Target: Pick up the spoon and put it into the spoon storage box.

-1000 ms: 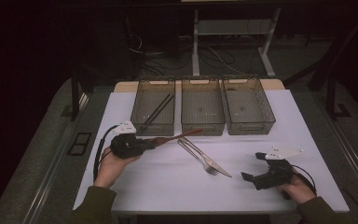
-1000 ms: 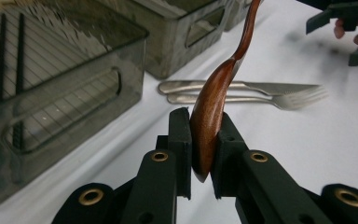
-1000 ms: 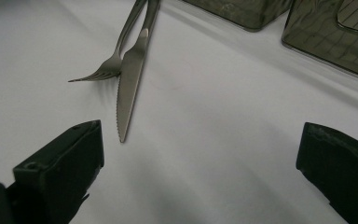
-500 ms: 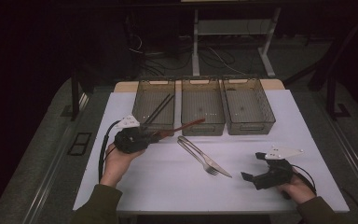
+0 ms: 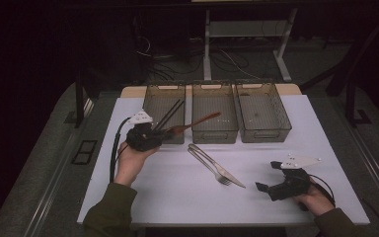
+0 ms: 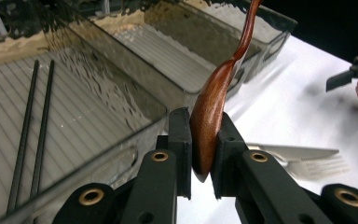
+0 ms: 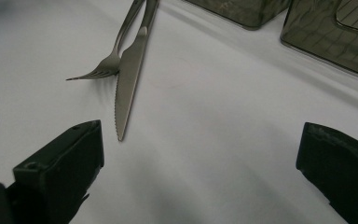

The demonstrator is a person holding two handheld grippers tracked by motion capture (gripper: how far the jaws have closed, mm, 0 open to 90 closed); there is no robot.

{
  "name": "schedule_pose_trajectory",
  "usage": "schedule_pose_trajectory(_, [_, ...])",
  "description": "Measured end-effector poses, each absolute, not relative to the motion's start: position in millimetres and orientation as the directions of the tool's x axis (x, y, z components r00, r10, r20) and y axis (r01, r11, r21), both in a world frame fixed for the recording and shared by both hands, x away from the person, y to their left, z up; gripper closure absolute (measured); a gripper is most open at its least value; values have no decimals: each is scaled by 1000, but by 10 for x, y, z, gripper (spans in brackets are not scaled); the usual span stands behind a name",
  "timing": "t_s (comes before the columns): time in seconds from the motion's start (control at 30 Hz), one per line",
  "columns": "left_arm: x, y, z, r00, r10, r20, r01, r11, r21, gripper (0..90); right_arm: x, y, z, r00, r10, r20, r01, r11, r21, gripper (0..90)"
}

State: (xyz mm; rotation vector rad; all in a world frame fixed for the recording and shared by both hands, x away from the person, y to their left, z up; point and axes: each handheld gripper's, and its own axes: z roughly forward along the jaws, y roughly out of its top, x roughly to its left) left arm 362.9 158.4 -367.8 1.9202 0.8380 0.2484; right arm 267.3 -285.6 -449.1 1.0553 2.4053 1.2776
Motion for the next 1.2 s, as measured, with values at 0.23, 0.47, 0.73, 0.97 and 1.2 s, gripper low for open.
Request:
schedule_pose_trajectory(0.23, [3797,1432,-3600,723,671,-162,443,-271,854,792,2669,-2856,-4487,-721,680,136,490,360,794,2])
schedule_pose_trajectory(0.47, [3982,1217,-3534,712,690,-128,436,-292,851,792,2674,-2858,-4488,-720,681,133,487,360,796,2])
schedule_pose_trajectory(0.73, [4182,1023,-3556,668,737,-105,456,-293,840,792,2671,-2863,-4485,-722,678,138,488,357,797,2])
schedule_pose_trajectory(0.97, [4384,834,-3638,643,761,-86,474,-307,825,791,2671,-2866,-4482,-723,677,140,488,356,797,2])
schedule_pose_trajectory(1.2, [4521,650,-3715,613,789,-46,491,-334,805,791,2670,-2868,-4479,-724,675,143,486,353,799,2])
